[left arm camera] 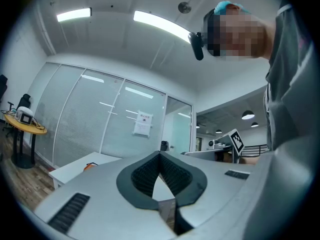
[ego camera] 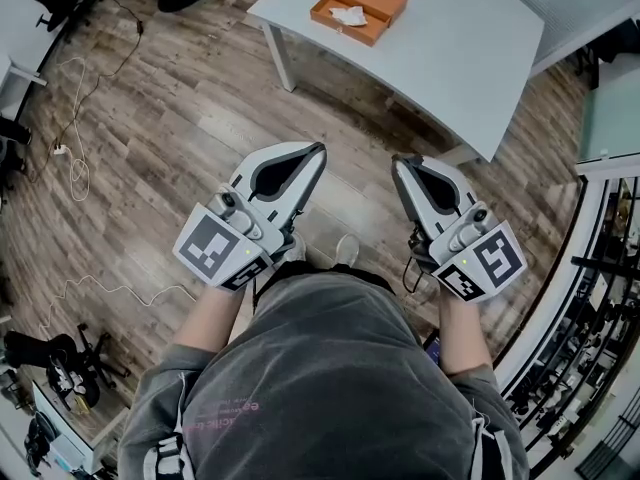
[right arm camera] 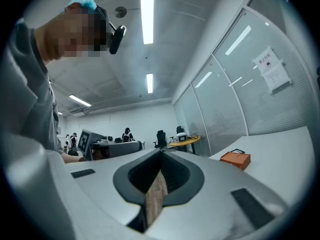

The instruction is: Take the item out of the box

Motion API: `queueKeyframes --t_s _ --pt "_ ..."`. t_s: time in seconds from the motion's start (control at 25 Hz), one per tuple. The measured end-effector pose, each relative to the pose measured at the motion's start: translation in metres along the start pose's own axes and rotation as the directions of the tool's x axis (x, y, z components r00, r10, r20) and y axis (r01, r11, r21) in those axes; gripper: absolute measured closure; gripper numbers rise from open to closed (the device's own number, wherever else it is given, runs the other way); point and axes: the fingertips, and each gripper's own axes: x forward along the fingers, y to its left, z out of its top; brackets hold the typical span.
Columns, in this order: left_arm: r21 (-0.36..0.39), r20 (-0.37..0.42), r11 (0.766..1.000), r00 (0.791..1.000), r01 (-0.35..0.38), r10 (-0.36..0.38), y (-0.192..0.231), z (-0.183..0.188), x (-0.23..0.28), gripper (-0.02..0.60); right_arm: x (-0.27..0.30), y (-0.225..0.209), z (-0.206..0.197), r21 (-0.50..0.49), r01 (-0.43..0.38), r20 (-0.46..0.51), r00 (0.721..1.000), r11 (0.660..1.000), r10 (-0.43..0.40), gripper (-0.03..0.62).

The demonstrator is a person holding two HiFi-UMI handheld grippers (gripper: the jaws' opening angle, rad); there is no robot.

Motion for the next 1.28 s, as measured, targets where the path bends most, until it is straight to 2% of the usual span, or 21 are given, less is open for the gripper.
queueKeyframes --t_s 0.76,1.28 --pt "0.034 -0.012 0.999 0.999 -0.037 0.037 -0.053 -0.008 0.041 0.569 -0.060 -0.040 0.006 0.026 -0.031 0.019 0.999 0.999 0.030 0.589" --pt "0.045 -0.008 0.998 0.999 -0.052 0.052 -0.038 -0.010 0.062 0.569 -0.052 -0.066 0.010 0.016 -0.039 0.024 0.999 0.999 0.039 0.589"
